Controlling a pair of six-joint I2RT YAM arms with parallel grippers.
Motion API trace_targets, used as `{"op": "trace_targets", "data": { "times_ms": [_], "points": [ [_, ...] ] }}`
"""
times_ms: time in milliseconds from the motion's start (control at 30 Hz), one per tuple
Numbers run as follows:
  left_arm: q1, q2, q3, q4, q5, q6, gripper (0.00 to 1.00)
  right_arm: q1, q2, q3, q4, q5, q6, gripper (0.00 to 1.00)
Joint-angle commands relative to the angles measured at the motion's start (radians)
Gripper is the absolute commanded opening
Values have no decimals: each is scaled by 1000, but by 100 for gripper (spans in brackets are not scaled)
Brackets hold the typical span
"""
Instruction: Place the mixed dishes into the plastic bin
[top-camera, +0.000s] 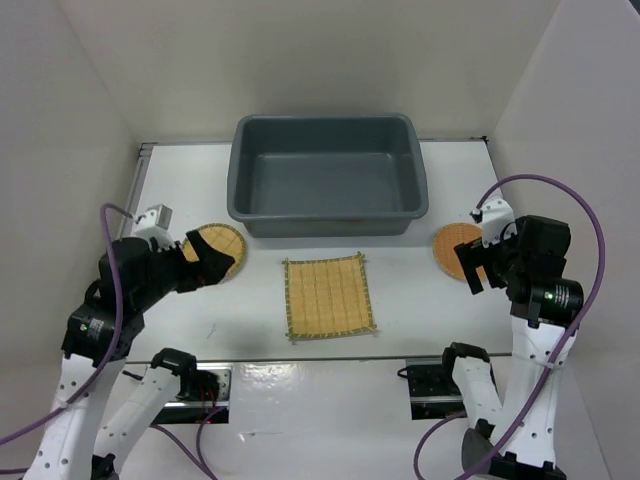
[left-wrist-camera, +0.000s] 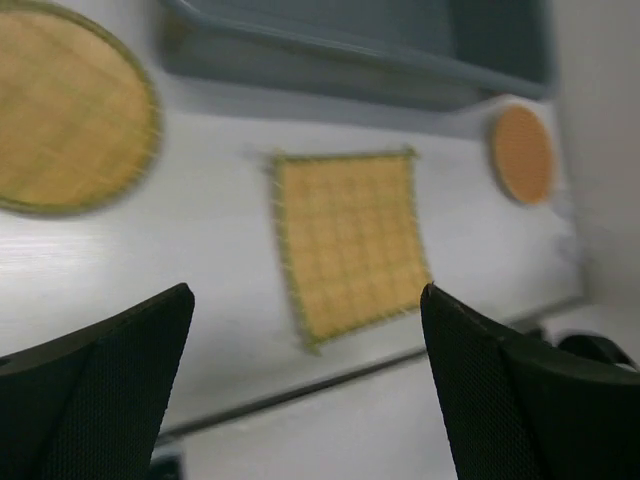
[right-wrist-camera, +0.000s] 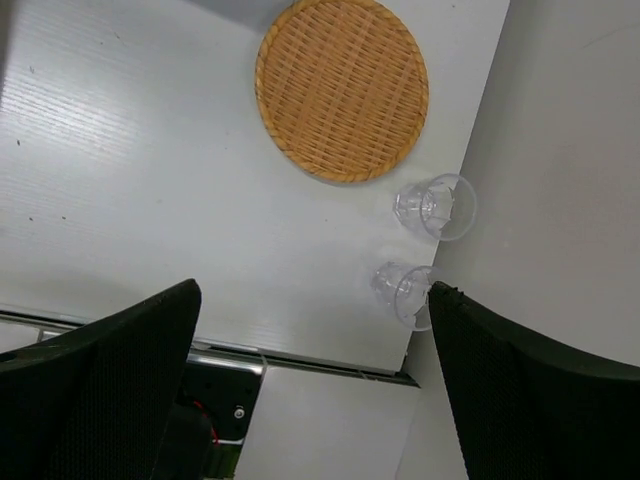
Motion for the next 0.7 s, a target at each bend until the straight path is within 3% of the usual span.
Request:
{"op": "trace_targets", "data": {
  "times_ms": [0, 33, 100, 233, 267, 333, 367, 467, 533, 600, 667],
  "points": [
    [-5, -64, -242, 352, 395, -270, 100, 6, 48, 11, 25, -42, 7, 99],
    [-16, -64, -303, 396, 446, -315, 100, 6, 61, 21, 25, -63, 19, 99],
    [-28, -64, -385, 396, 420, -296, 100, 6, 82, 67, 25, -169, 43, 99],
    [-37, 3, -411, 386, 406, -245, 100, 32, 82, 76, 69, -379, 62, 99],
    [-47, 32, -423, 395, 396, -260, 100, 44, 93, 43, 109, -379, 98, 92],
    [-68, 63, -424, 395, 368, -260, 100, 86, 128, 33, 154, -433, 125, 67],
    [-99, 80, -411, 377, 323, -241, 100, 107, 145, 33, 163, -442, 134, 46],
    [-177, 194, -393, 364, 232, -246, 100, 107, 217, -34, 223, -476, 143, 9],
    [-203, 271, -356, 364, 178, -256, 100, 120, 291, -73, 275, -505, 143, 6],
    [-240, 385, -327, 382, 156, -276, 100, 158, 363, -73, 275, -505, 143, 10],
    [-267, 472, -295, 407, 124, -302, 100, 269, 461, -73, 307, -434, 217, 7]
  ]
}}
